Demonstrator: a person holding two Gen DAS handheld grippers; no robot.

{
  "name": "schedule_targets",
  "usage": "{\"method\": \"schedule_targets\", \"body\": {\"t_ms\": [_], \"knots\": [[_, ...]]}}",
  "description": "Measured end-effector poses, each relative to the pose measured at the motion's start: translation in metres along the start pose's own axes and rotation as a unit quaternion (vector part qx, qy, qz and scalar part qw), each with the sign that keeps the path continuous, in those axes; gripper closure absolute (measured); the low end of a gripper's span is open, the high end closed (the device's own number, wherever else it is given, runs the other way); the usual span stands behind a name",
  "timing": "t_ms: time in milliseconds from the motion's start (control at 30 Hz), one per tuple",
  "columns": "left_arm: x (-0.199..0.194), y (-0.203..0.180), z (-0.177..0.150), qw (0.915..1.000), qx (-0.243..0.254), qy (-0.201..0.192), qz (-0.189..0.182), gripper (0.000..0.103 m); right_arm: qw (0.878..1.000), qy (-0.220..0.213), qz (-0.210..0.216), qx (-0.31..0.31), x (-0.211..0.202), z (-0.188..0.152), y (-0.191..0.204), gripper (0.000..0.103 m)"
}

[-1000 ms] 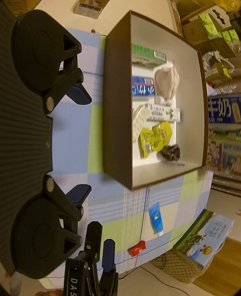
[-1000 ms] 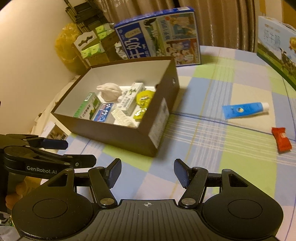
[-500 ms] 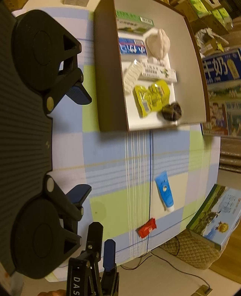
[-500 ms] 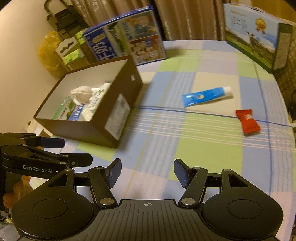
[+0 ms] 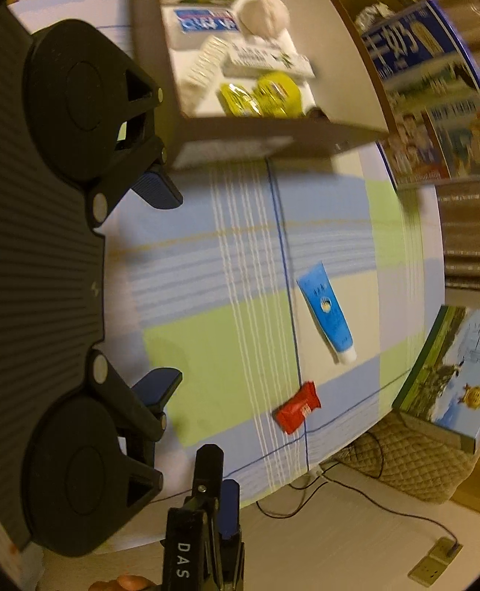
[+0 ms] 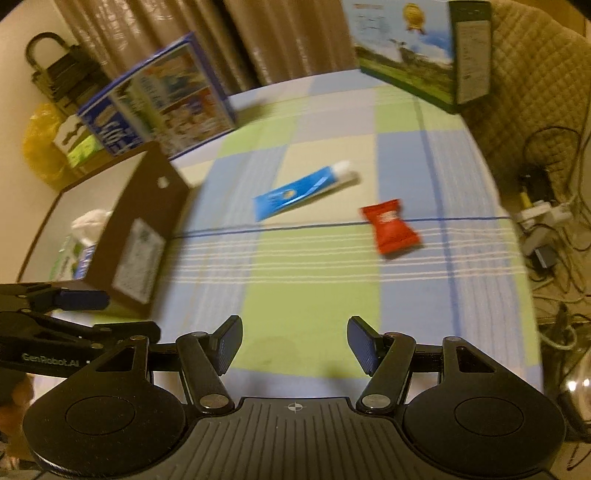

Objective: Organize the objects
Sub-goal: 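Withdraw both open tools from the box toward the blue tube and red candy, then grasp the blue tube with the left tool while the right tool grasps the red candy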

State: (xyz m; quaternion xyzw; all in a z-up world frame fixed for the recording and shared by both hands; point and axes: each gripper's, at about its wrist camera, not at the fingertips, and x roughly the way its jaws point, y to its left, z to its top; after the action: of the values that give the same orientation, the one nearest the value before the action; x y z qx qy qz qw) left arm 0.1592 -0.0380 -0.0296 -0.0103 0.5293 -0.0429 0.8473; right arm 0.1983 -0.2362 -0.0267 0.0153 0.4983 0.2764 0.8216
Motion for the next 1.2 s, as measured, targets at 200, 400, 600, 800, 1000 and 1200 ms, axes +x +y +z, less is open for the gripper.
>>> {"method": "schedule_targets", "body": {"t_ms": [200, 400, 600, 800, 1000, 1200], "knots": [[0.024, -0.019, 0.024, 0.9998, 0.021, 0.002, 0.0, 0.012, 1.0, -0.003, -0.028, -0.005, 0.005, 0.008, -0.026, 0.043], [0.044, -0.031, 0.041, 0.9993, 0.036, 0.006, 0.002, 0.012, 0.999, 0.0, -0.036, -0.006, 0.015, 0.015, -0.042, 0.043], [0.063, -0.036, 0.053, 0.9987, 0.049, 0.012, 0.007, 0.012, 0.999, -0.006, -0.039, -0.009, 0.027, 0.023, -0.052, 0.043], [0.083, -0.038, 0.074, 0.9975, 0.07, -0.001, 0.01, 0.012, 0.998, -0.027, -0.047, -0.023, 0.044, 0.039, -0.061, 0.043], [0.105, -0.038, 0.102, 0.9953, 0.095, -0.009, 0.017, 0.012, 0.997, -0.035, -0.057, -0.034, 0.07, 0.055, -0.069, 0.043], [0.134, -0.042, 0.124, 0.9886, 0.148, -0.01, 0.025, 0.013, 0.997, -0.027, -0.061, -0.045, 0.098, 0.064, -0.072, 0.043]]}}
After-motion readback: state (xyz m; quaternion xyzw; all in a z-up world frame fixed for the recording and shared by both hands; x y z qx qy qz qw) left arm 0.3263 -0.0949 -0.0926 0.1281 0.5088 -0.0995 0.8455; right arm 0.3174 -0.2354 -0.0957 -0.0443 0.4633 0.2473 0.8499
